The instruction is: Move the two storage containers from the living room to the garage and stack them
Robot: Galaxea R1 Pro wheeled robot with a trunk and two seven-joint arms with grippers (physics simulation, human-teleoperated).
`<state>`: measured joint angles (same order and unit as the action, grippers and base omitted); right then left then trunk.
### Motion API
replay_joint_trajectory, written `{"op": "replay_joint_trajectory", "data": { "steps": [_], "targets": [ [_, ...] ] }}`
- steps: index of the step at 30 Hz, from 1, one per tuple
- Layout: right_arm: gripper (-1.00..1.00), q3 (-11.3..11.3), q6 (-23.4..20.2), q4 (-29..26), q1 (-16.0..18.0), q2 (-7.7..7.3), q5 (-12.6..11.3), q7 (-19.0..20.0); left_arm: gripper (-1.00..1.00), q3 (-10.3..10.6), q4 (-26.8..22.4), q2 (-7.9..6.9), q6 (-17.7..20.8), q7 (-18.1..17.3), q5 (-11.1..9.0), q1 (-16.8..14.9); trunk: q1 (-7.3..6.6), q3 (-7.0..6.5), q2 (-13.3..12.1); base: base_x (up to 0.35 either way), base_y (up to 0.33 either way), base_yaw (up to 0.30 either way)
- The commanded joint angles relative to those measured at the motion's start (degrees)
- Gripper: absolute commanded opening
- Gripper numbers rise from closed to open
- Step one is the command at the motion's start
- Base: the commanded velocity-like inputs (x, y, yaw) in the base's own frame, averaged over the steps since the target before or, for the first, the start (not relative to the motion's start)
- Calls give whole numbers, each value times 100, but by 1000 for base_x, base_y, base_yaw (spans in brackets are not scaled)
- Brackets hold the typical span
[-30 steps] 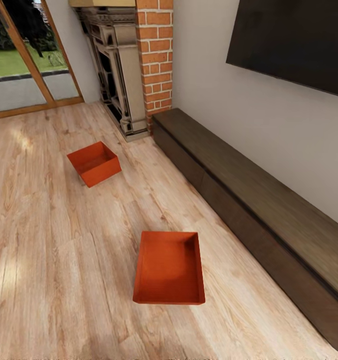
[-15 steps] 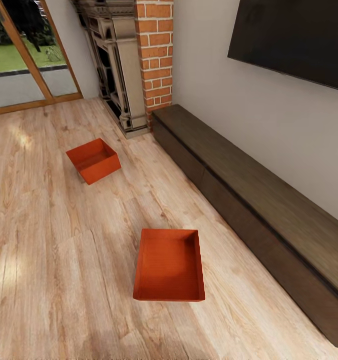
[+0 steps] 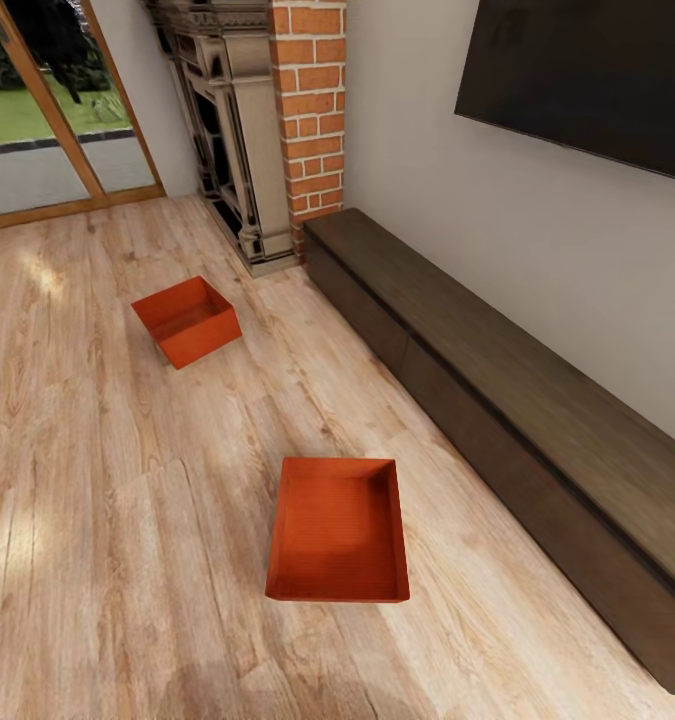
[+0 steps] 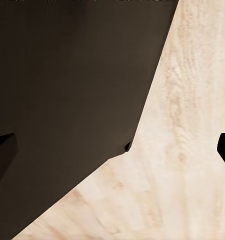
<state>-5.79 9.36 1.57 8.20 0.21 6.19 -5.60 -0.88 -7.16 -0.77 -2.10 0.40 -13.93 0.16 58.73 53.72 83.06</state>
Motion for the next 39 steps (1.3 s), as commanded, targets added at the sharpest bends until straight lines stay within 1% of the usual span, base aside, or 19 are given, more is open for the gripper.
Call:
{"op": "replay_joint_trajectory", "data": {
  "steps": [1,10,13,14,15,17,19,20,23,24,25,27,28,30,31,34,35,36,39],
  "targets": [
    [100,-35,19,16,6,5,54,-54,100,-7,-4,3,-10,4,-22,2,0,3,2,0,0,0],
    [100,-36,11,18,6,22,63,-38,100,-10,-4,-27,-10,4,-26,2,0,3,2,0,0,0],
    [100,-53,-1,-4,6,-61,36,-95,100,-24,-142,-258,-5,4,-42,2,0,3,2,0,0,0],
    [100,-32,-24,-102,6,-179,18,-119,100,-32,-273,-395,7,8,-53,2,0,3,2,0,0,0],
    [100,-21,-34,-185,6,-281,8,-143,100,-32,-362,-473,16,10,-57,2,0,3,2,0,0,0],
    [100,78,-55,-643,6,-754,-89,-248,100,-40,-672,-795,34,17,-75,2,0,3,2,0,0,0],
    [100,208,-68,-915,6,-1001,-256,-278,100,-47,-785,-980,39,17,-103,2,0,3,2,0,0,0],
    [100,355,-108,-1160,2,-1216,-480,-304,100,-62,-884,-1151,44,19,-146,2,0,3,2,0,0,0],
    [100,564,-380,-1506,34,-1539,-933,-338,100,-85,-1183,-1413,71,25,-279,-8,0,3,2,0,0,0],
    [100,586,-445,-1546,78,-1575,-983,-343,100,-88,-1232,-1444,83,28,-301,-19,0,3,2,0,0,0],
    [100,619,-551,-1601,237,-1621,-1056,-352,100,-93,-1312,-1496,127,32,-334,-63,0,3,2,0,0,0],
    [100,642,-638,-1635,465,-1644,-1105,-362,100,-97,-1384,-1544,217,35,-355,-168,0,3,2,0,0,0],
    [100,658,-693,-1649,728,-1647,-1137,-370,100,-100,-1426,-1581,361,36,-368,-329,0,3,2,0,0,0],
    [100,666,-725,-1653,995,-1644,-1153,-380,100,-104,-1439,-1604,541,37,-376,-527,0,3,2,0,0,0],
    [100,665,-729,-1657,1238,-1640,-1152,-387,100,-108,-1438,-1618,736,45,-382,-752,0,3,2,0,0,0],
    [100,652,-727,-1664,1649,-1627,-1135,-398,100,-111,-1437,-1627,1034,81,-387,-1203,0,3,2,0,0,0],
    [100,648,-726,-1666,1843,-1587,-1120,-401,100,-112,-1432,-1623,1122,109,-388,-1416,0,3,2,0,0,0],
    [100,646,-726,-1667,1941,-1549,-1111,-402,100,-113,-1430,-1621,1159,127,-389,-1521,0,3,2,0,0,0],
    [100,637,-716,-1617,2444,-1278,-1088,-410,100,-114,-1420,-1608,1269,298,-397,-2066,0,3,2,0,0,0]
  ]
}}
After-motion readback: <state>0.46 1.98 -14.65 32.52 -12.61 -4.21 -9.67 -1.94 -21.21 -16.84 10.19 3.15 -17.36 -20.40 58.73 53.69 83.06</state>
